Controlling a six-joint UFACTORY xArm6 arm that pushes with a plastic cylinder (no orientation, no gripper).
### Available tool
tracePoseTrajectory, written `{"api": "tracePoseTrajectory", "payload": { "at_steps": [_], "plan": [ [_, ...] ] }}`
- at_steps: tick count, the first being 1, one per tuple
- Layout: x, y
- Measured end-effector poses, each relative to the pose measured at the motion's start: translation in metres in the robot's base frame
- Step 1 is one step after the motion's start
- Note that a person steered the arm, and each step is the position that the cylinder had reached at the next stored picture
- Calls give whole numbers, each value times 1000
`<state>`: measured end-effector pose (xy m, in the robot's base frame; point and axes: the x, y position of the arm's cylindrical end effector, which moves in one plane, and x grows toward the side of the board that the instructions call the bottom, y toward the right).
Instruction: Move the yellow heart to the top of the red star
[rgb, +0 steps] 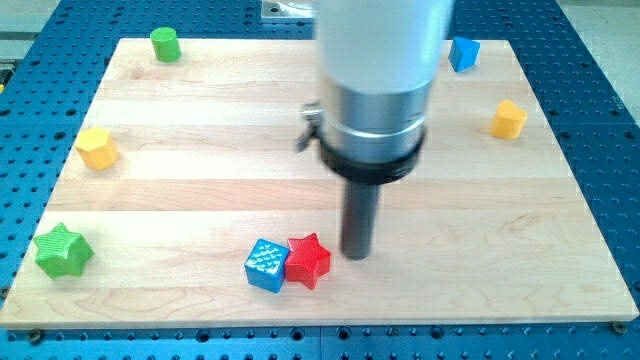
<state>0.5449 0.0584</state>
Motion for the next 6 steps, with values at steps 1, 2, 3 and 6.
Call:
{"api": "tracePoseTrajectory", "payload": {
  "at_steps": [1,2,3,6],
  "plan": [
    [-49,88],
    [-104,181],
    [-145,257],
    [-146,76]
  ]
}}
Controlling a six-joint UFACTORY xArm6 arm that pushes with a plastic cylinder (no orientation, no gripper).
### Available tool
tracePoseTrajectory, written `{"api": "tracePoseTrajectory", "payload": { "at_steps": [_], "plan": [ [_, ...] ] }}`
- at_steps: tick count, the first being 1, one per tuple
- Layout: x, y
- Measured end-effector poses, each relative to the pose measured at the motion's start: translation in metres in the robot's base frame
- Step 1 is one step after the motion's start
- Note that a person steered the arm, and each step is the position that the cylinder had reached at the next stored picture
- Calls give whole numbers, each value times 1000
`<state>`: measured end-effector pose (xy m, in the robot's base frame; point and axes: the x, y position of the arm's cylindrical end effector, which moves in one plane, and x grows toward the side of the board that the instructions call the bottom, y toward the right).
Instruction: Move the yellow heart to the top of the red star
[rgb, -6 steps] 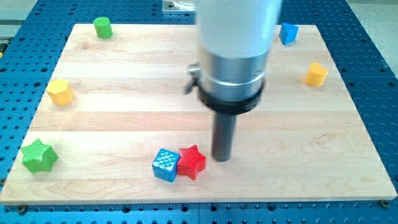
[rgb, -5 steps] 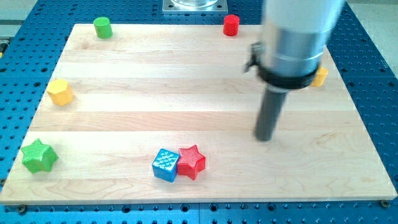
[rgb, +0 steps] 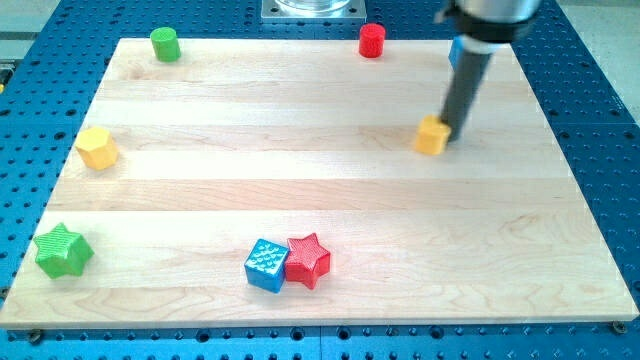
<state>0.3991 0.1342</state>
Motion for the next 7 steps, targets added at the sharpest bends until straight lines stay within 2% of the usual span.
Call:
{"api": "tracePoseTrajectory", "payload": {
  "at_steps": [1,2,3,4,5,6,7],
  "plan": [
    [31,-104],
    [23,-131],
    [100,-150],
    [101,-149],
    [63,-180],
    [78,-261],
    [111,-205]
  ]
}}
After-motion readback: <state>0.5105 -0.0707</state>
